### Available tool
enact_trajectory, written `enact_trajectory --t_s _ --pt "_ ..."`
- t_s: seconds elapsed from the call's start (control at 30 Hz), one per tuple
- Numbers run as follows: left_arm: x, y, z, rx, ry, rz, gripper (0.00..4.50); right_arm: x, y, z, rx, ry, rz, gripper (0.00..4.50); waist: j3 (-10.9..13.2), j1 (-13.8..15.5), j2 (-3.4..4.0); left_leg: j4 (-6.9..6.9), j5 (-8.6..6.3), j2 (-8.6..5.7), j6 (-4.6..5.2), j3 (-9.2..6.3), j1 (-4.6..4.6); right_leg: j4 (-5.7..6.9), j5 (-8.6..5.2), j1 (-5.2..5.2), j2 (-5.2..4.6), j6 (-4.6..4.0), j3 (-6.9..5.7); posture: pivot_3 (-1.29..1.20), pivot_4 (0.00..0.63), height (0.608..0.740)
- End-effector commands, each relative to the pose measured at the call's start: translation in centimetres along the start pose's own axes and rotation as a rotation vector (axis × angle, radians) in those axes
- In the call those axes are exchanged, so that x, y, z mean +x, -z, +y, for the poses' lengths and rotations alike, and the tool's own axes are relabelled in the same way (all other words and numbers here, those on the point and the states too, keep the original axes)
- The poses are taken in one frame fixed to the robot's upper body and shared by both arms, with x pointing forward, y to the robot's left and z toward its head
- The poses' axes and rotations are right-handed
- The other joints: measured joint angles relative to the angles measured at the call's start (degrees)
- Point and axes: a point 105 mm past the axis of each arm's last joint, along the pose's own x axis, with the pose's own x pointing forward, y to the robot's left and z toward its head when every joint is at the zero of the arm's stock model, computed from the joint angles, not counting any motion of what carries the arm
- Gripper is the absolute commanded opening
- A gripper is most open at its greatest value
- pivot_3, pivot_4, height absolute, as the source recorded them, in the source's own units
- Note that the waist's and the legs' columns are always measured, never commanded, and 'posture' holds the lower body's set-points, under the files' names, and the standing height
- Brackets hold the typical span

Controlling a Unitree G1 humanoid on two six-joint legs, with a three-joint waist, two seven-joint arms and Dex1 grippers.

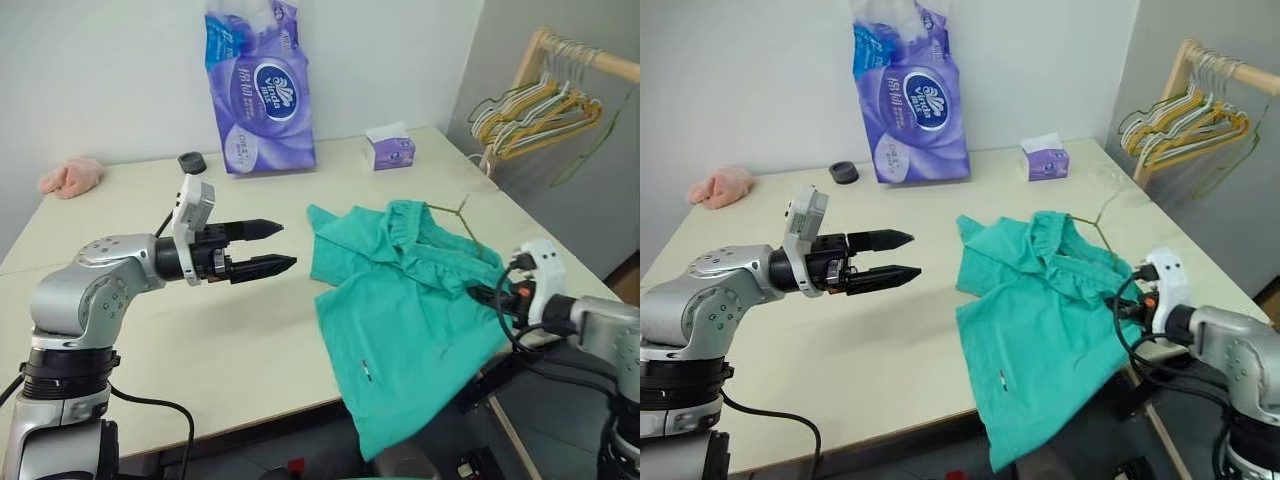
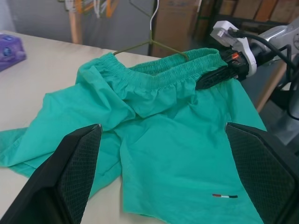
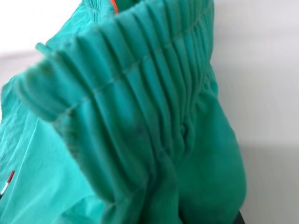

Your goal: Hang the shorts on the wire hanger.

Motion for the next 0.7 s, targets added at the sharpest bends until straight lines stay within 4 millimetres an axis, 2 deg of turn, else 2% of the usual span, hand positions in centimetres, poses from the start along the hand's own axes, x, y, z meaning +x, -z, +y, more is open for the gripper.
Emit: enact_trajectory --t_s 0.03,0.2,0.37,0.5,0.6,0.7 --pt "2.4 -1.7 -1.1 0.03 0.112 -0.039 4.45 -3.9 0.4 -2.0 0.032 0.15 -0.033 0.0 0.1 0.1 0.08 0.01 -0.01 -0.03 0.01 -0.05 -0.03 -0.05 -0.04 0.05 0.07 0.05 -0.1 -0.55 0.065 0.74" --pt "4.9 -2.1 -3.3 0.035 0.268 -0.039 4.45 -7.5 2.5 -4.3 0.098 0.313 -0.004 0.0 0.2 -3.1 0.29 0.01 -0.28 -0.05 0.46 0.22 0.2 -0.35 -0.13 0.36 0.15 0.21 0.14 -0.6 0.082 0.74" --pt "7.6 -2.9 -4.9 0.055 0.358 -0.057 4.45 -10.5 2.6 -6.7 0.129 0.484 -0.042 0.0 0.2 -6.4 0.4 -0.01 -0.57 -0.03 0.92 0.33 0.29 -0.63 -0.24 0.63 0.17 0.39 0.2 -0.63 0.091 0.74" --pt "9.8 -3.8 -5.6 0.102 0.366 -0.085 4.45 -12.3 0.9 -8.3 0.091 0.591 -0.1 0.0 0.3 -8.7 0.39 -0.01 -0.79 -0.09 1.14 0.6 0.33 -0.7 -0.46 0.77 0.1 0.72 0.41 -0.64 0.101 0.74" --pt "11.8 -4.0 -5.8 0.207 0.331 -0.072 4.45 -13.6 -1.4 -9.5 0.042 0.669 -0.154 0.0 0.4 -10.2 0.35 -0.01 -0.92 -0.1 1.25 0.77 0.39 -0.77 -0.51 0.85 0.08 0.81 0.55 -0.63 0.105 0.74" --pt "13.5 -4.7 -5.7 0.323 0.276 -0.096 4.45 -14.0 -3.6 -10.0 0.001 0.715 -0.204 0.0 0.6 -11.2 0.32 -0.01 -1.01 -0.13 1.33 0.87 0.46 -0.83 -0.6 0.93 0.06 0.95 0.62 -0.62 0.112 0.74"
